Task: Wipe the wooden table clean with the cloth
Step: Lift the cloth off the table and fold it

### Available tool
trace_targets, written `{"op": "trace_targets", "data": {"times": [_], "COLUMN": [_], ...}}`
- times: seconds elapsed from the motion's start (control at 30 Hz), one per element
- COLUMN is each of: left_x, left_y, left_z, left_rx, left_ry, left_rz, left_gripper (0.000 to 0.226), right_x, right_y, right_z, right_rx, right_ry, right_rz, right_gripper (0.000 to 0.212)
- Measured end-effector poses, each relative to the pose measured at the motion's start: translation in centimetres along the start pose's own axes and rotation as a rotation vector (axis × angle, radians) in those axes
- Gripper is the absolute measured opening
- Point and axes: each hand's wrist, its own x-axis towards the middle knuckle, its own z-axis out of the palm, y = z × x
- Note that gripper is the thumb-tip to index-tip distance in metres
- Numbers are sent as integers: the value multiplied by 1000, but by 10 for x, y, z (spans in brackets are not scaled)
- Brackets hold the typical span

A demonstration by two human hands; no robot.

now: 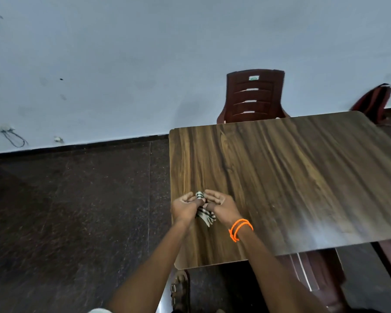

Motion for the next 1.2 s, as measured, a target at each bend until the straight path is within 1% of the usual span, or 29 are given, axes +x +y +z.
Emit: {"op": "trace_targets", "data": {"times": [0.07, 0.17, 0.23, 0.33, 0.47, 0.57, 0.63, 0.7, 0.73, 0.8, 0.83, 0.87, 0.93, 0.97, 1.07, 1.13, 1.2], "left_x": [-15, -34, -42, -57, -82, -101, -117, -133, -142, -159, -169, -178, -207, -227, -291, -334, -376], "left_y": [12, 27, 35, 43, 47, 42, 34, 23, 15, -8, -21, -33, -60, -72, -98, -113, -126], "left_z": [17, 45, 63, 90, 122, 147, 165, 184, 194, 214, 224, 234, 256, 264, 288, 309, 332], "left_rx": [-40, -52, -41, 20, 46, 82, 97, 111, 123, 142, 160, 193, 301, 339, 382, 323, 231], "left_ry": [-55, -179, -262, -437, -632, -729, -797, -836, -844, -843, -828, -798, -766, -791, -939, -1006, -1055], "left_rz": [-15, -25, -30, -13, -12, 1, -7, -17, -21, -22, -37, -54, -127, -211, -469, -582, -626], "left_gripper": [54, 51, 50, 47, 43, 44, 45, 45, 46, 58, 62, 60, 55, 56, 69, 72, 71], "right_x": [-14, -36, -48, -69, -103, -132, -152, -171, -182, -205, -217, -229, -256, -272, -319, -356, -391], "right_y": [-8, -15, -21, -28, -32, -31, -29, -25, -23, -17, -14, -12, 0, 8, 33, 50, 66], "right_z": [-22, -56, -75, -105, -147, -176, -199, -221, -234, -259, -271, -282, -310, -324, -362, -386, -408], "right_rx": [70, 119, 204, 386, 405, 438, 458, 477, 487, 503, 498, 496, 489, 485, 514, 564, 614], "right_ry": [125, 314, 364, 394, 476, 545, 587, 616, 638, 676, 694, 717, 780, 811, 847, 837, 809], "right_rz": [3, 15, 45, 106, 124, 112, 111, 99, 94, 61, 45, 39, 26, 19, -2, -12, -23], "right_gripper": [46, 54, 56, 47, 42, 28, 33, 39, 37, 21, 19, 20, 25, 27, 26, 27, 28]}}
